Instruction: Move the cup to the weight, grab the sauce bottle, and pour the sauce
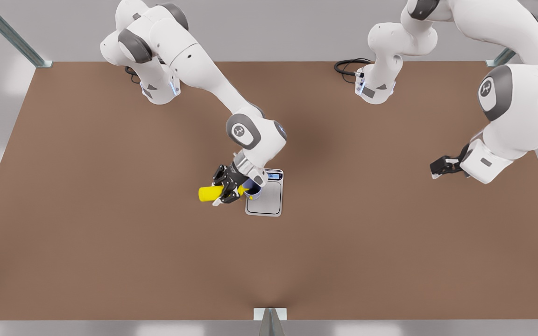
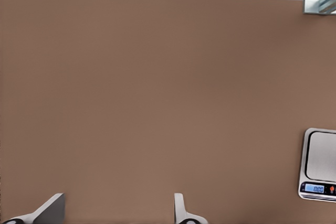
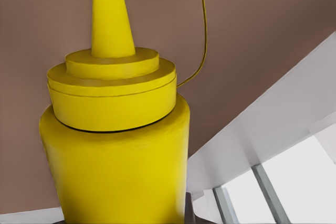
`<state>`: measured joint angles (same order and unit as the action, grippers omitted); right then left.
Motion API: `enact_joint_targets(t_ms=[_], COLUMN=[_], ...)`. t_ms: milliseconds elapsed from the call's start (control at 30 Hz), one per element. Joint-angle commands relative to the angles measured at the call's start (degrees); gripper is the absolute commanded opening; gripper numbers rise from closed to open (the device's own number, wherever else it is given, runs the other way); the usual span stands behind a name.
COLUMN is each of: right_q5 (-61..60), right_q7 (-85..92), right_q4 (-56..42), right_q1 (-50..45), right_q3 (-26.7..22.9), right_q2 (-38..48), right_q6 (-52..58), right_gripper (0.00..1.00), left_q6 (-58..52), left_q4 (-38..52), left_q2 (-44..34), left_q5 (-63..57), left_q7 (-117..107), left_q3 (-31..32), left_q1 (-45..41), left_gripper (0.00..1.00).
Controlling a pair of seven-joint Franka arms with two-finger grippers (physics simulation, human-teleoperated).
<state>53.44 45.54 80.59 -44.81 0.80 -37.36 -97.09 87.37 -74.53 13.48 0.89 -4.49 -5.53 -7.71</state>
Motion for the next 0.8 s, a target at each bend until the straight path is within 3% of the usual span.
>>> enact_joint_targets(t_ms=[0, 767], right_q5=[0.09, 2.28], right_q7=[-0.01, -1.59], right_q4=[0.00, 0.00], right_q1=[-0.02, -1.07], right_q3=[-0.01, -0.09], right_q2=[0.00, -2.72], right_q6=[-0.03, 1.28], right_gripper=[0.55, 0.55], left_q6=[0.34, 1.31], left_q4=[0.00, 0.26], left_q2=[0.05, 0.05], left_q5=[-1.24, -2.65], left_q7=[0.00, 0.44], left_q3=[0.00, 0.08], left_q1=[0.06, -1.17], left_gripper=[1.00, 1.00])
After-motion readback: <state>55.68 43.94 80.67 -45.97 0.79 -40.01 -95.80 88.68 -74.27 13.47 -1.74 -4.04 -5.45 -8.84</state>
